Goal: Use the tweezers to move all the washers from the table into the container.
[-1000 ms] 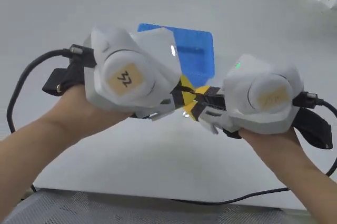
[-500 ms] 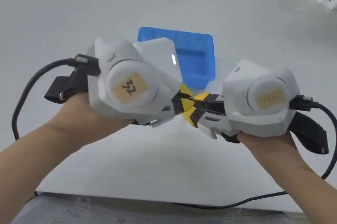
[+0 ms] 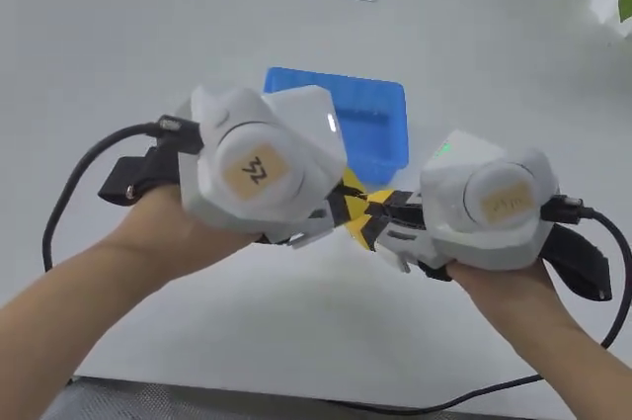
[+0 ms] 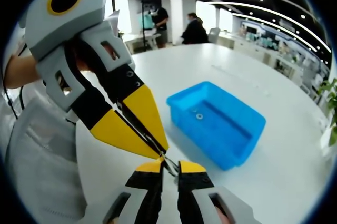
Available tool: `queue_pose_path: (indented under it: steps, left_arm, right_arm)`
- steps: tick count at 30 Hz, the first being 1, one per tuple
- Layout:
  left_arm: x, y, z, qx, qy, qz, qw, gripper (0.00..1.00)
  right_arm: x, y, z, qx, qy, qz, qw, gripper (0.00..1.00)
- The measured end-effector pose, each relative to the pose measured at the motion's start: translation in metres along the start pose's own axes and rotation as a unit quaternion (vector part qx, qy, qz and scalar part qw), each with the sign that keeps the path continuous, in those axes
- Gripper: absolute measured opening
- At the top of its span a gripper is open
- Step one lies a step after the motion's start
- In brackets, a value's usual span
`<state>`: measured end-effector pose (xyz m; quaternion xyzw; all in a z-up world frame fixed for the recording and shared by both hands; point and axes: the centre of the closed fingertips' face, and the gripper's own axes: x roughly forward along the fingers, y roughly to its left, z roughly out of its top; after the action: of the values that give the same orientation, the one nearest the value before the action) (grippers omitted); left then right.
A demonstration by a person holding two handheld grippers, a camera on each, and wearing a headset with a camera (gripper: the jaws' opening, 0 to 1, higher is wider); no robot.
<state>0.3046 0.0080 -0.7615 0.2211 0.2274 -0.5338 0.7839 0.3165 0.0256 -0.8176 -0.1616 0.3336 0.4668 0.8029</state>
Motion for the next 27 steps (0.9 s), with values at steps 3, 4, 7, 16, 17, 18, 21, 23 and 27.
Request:
queue_pose_path:
  steps: [3, 4, 7, 16, 17, 18, 21, 23, 27]
  left_arm:
    - [0.0006, 0.0017, 0.0006, -0.003, -0.002, 0.001, 1.0, 0.0]
    - [0.0007, 0.002, 0.0007, -0.005, -0.003, 0.001, 1.0, 0.0]
    - [0.0006, 0.0013, 0.0009, -0.002, -0.002, 0.0, 1.0, 0.0]
    - [0.0005, 0.0035, 0.0002, 0.002, 0.002, 0.004, 1.0, 0.0]
    - [0.0005, 0.0037, 0.0005, 0.002, 0.002, 0.004, 1.0, 0.0]
    - [0.0004, 0.0039, 0.0007, 0.002, 0.002, 0.005, 1.0, 0.0]
    - [0.0008, 0.0049, 0.0009, 0.005, 0.004, 0.007, 1.0, 0.0]
    - [0.0018, 0.0056, 0.0003, 0.006, 0.006, 0.006, 0.9999, 0.0]
    - [0.003, 0.0072, 0.0004, 0.007, 0.006, 0.006, 0.9999, 0.0]
  right_arm:
    - [0.0003, -0.0012, 0.0001, 0.002, -0.002, -0.002, 1.0, 0.06]
    - [0.0001, -0.0012, 0.0003, 0.002, -0.002, -0.002, 1.0, 0.06]
    - [-0.0003, -0.0008, 0.0005, -0.003, -0.001, -0.002, 1.0, 0.06]
    - [0.0009, -0.002, 0.0023, -0.004, 0.001, -0.003, 1.0, 0.08]
    - [0.001, -0.0021, 0.003, -0.005, 0.001, -0.003, 1.0, 0.08]
    - [0.0011, -0.0022, 0.0033, -0.005, 0.0, -0.003, 1.0, 0.08]
    - [0.0021, -0.0033, 0.0042, -0.008, 0.0, -0.005, 1.0, 0.08]
    - [0.0024, -0.0036, 0.0034, -0.006, 0.001, -0.005, 1.0, 0.08]
    - [0.0023, -0.0054, 0.0035, -0.01, 0.003, -0.007, 0.9999, 0.08]
